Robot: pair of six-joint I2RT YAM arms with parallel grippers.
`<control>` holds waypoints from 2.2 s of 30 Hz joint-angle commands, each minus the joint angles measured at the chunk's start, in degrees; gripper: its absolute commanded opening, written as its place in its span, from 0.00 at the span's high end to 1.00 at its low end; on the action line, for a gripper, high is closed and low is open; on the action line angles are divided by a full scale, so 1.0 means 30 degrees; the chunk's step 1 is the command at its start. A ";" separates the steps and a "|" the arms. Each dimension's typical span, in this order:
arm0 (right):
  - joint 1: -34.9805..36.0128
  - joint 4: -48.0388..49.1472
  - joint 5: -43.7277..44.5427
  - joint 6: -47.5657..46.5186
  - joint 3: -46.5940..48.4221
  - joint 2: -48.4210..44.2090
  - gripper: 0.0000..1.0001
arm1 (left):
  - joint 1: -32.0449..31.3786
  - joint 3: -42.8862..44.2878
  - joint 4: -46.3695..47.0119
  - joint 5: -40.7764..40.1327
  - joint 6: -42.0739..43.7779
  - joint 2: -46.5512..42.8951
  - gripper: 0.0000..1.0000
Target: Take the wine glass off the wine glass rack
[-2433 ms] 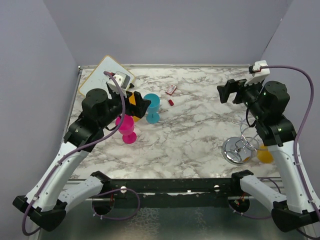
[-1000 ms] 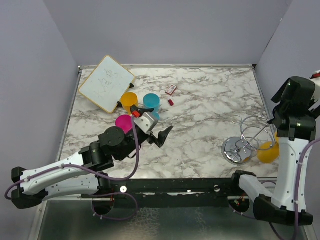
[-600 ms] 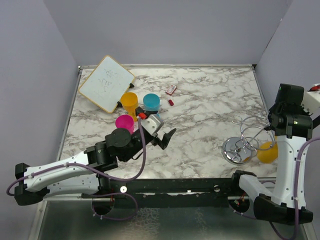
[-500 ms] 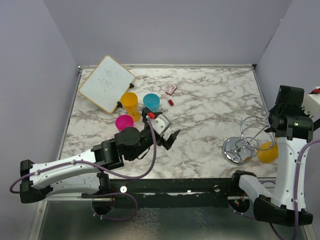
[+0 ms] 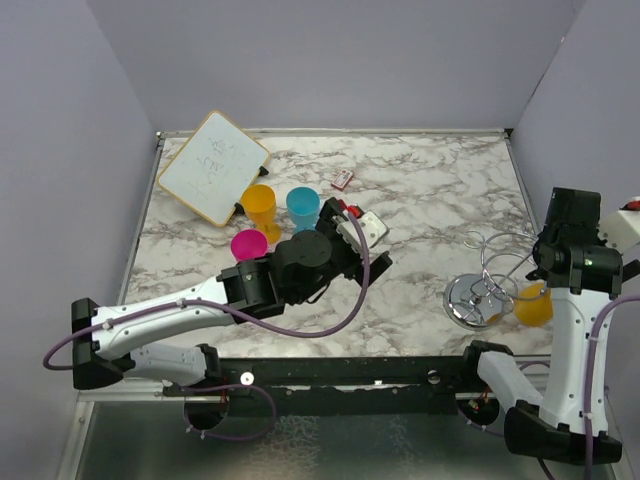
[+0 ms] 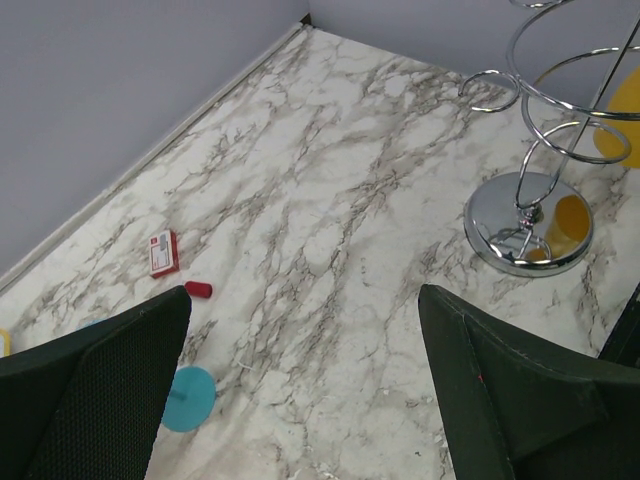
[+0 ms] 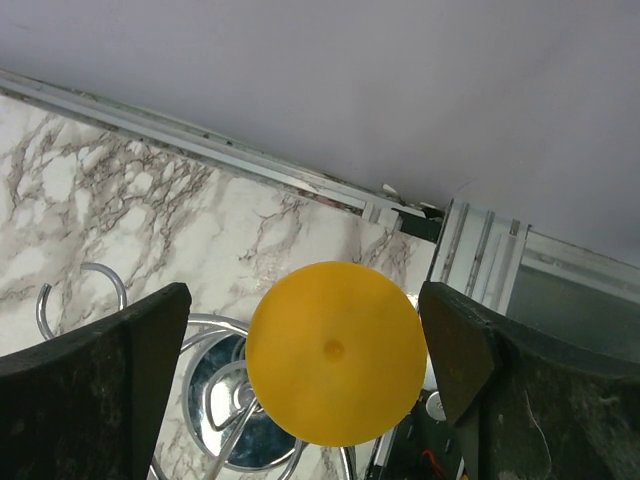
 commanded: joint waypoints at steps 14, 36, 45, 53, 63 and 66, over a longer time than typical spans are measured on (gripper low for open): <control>-0.0140 -0.0663 0.1466 0.2695 -0.1331 -0.0936 0.01 | -0.0066 0.2721 -0.2000 0.0472 0.0891 0.2377 0.01; -0.0140 0.0766 0.0723 0.2063 -0.2787 -0.1358 0.03 | -0.0058 0.3740 -0.2729 0.0759 0.0581 0.3020 0.03; -0.0140 0.1293 0.0370 0.1785 -0.2995 -0.1512 0.08 | -0.0073 0.3865 -0.2931 0.0791 0.0616 0.3168 0.03; -0.0140 0.1302 0.0353 0.1757 -0.2839 -0.1603 0.15 | -0.0059 0.3871 -0.3002 0.0898 0.0625 0.3330 0.03; -0.0140 0.0701 0.0573 0.1924 -0.2268 -0.1902 0.24 | -0.0063 0.4371 -0.3054 0.0993 0.0669 0.3339 0.04; -0.0140 0.0633 0.0573 0.1945 -0.2114 -0.1955 0.28 | -0.0058 0.4392 -0.3094 0.1009 0.0675 0.3307 0.04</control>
